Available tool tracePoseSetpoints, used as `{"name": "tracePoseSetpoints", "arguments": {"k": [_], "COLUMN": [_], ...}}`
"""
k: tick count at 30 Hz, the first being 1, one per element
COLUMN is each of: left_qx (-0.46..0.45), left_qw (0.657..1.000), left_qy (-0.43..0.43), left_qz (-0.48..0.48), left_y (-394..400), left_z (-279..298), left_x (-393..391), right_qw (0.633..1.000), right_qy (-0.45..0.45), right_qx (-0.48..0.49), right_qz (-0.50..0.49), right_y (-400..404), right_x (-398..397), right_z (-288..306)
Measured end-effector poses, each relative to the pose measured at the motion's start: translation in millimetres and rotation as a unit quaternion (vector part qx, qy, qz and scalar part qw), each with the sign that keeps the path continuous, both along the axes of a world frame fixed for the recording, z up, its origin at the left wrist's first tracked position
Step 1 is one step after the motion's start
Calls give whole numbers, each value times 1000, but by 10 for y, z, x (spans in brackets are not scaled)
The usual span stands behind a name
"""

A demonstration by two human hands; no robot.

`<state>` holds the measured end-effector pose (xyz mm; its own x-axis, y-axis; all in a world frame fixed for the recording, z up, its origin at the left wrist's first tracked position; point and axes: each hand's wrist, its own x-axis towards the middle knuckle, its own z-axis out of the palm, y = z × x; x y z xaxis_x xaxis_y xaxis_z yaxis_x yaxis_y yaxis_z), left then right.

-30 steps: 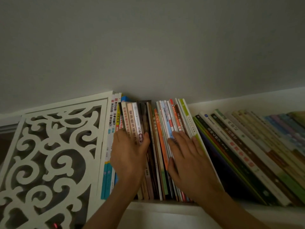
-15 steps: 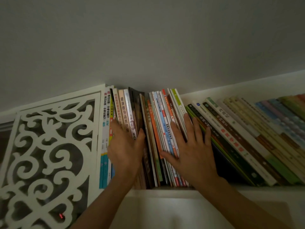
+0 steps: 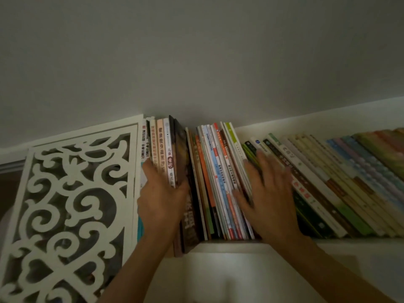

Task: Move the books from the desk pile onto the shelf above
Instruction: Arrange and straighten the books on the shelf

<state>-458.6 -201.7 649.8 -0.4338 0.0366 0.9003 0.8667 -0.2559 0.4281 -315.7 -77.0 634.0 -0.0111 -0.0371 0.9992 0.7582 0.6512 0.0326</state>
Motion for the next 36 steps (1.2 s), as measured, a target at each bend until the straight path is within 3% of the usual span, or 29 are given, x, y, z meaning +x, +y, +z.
{"name": "tracePoseSetpoints", "arguments": {"k": [3, 6, 8, 16, 26, 36], "left_qx": [9, 25, 36, 111, 139, 159], "left_qw": [1000, 999, 999, 993, 986, 973], "left_qy": [15, 22, 24, 31, 60, -6], "left_qz": [1, 4, 5, -3, -67, -166], "left_y": [-53, -146, -210, -504, -759, -491], "left_z": [-6, -26, -50, -165, 35, 238], "left_x": [-14, 22, 58, 247, 735, 998], "right_qw": [995, 979, 969, 977, 984, 990], "right_qy": [70, 28, 3, -57, -47, -16], "right_qx": [-45, -178, -212, -154, -128, -101], "right_qz": [-45, -91, -127, -138, -115, -103], "right_y": [48, 117, 177, 293, 325, 438], "right_x": [399, 704, 785, 631, 593, 727], "right_z": [43, 126, 165, 313, 396, 472]}}
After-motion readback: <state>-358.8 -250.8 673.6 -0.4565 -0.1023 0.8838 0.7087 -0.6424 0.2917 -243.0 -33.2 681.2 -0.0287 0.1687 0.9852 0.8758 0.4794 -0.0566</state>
